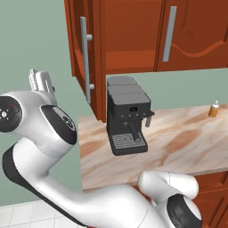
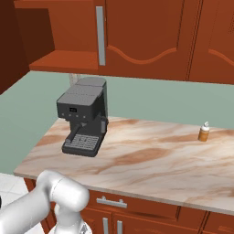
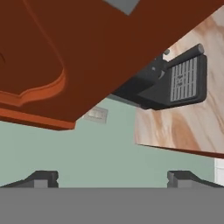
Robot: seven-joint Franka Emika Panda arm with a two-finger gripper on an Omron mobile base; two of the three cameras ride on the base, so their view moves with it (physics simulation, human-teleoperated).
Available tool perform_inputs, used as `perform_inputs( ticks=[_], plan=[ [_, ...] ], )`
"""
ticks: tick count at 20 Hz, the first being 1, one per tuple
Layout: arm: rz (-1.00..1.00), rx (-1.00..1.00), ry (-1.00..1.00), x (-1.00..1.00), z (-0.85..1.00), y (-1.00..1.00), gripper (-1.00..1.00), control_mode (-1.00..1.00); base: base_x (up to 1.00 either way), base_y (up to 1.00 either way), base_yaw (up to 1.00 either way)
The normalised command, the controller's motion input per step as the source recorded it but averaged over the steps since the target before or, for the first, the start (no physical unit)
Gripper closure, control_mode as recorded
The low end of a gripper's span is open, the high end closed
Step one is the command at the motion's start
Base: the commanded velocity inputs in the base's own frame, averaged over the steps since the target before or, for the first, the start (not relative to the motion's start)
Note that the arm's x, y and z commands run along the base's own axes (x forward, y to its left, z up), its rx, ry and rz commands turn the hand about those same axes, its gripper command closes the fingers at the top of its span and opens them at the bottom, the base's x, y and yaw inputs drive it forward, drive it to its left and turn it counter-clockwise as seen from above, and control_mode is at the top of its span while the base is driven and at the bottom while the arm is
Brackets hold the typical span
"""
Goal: Close all open cabinet doors.
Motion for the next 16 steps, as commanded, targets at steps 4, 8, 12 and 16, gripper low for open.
perform_inputs(
  ticks=[4, 8, 12, 16],
  plan=[
    [0.00, 0.00, 0.01, 0.30, -0.11, -0.04, -1.00, -1.00, 0.00, 0.00, 0.00],
    [0.00, 0.00, 0.01, 0.31, -0.11, -0.03, -1.00, -1.00, 0.00, 0.00, 0.00],
    [0.00, 0.00, 0.00, 0.27, -0.10, -0.03, -1.00, -1.00, 0.00, 0.00, 0.00],
    [0.00, 0.00, 0.00, 0.19, -0.07, -0.06, -1.00, -1.00, 0.00, 0.00, 0.00]
  ],
)
